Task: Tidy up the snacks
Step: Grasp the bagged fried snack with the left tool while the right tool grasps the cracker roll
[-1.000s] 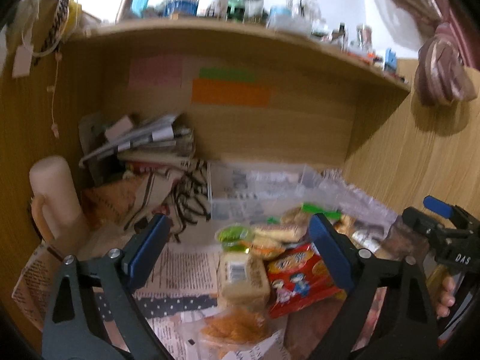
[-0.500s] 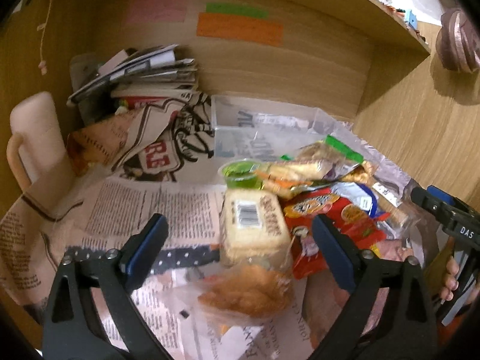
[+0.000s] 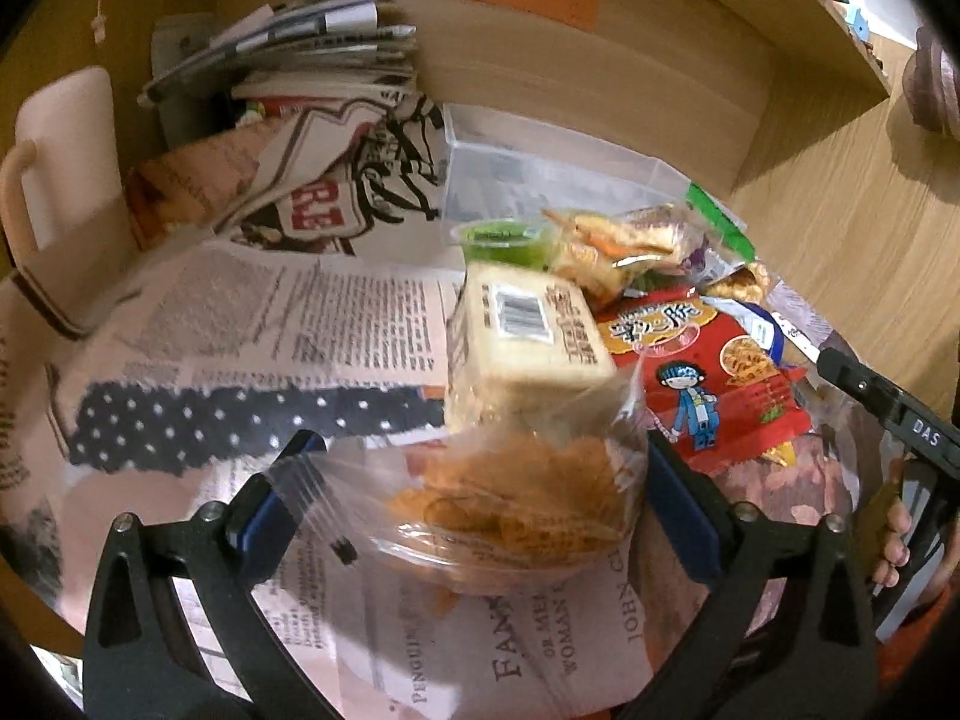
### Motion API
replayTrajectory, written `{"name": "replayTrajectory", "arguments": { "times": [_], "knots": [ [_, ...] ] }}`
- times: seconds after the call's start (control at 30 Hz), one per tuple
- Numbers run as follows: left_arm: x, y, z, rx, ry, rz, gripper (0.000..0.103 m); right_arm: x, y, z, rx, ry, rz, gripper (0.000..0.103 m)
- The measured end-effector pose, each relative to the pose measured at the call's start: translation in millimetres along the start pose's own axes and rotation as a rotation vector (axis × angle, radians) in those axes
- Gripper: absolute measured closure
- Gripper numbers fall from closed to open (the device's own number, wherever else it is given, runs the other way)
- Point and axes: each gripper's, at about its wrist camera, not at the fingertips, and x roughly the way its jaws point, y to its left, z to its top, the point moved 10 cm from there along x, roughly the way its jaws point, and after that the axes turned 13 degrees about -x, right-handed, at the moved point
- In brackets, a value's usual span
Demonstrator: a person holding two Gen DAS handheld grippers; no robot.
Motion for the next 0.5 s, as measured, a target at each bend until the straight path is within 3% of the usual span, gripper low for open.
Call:
{"name": "replayTrajectory", "arguments": {
  "times": [0.27, 0.37, 0.5],
  "knots": [
    [1.2, -2.2, 1.0, 0.05, -0.045, -0.001, 0.003, 18.5, -5.4, -3.9, 0.01, 0.043, 0.014, 0.036],
    [1.3, -3.0, 0.8, 0.053, -0.043, -0.018, 0.015, 25.8, -6.4, -5.3, 0.002, 0.057, 0.015, 0.044],
    [-0.5, 0.5, 4.1, 0.038, -0.046, -0.032, 0.031, 30.0, -4.8, -4.4, -0.018, 0.058, 0.002, 0.046]
  ]
}}
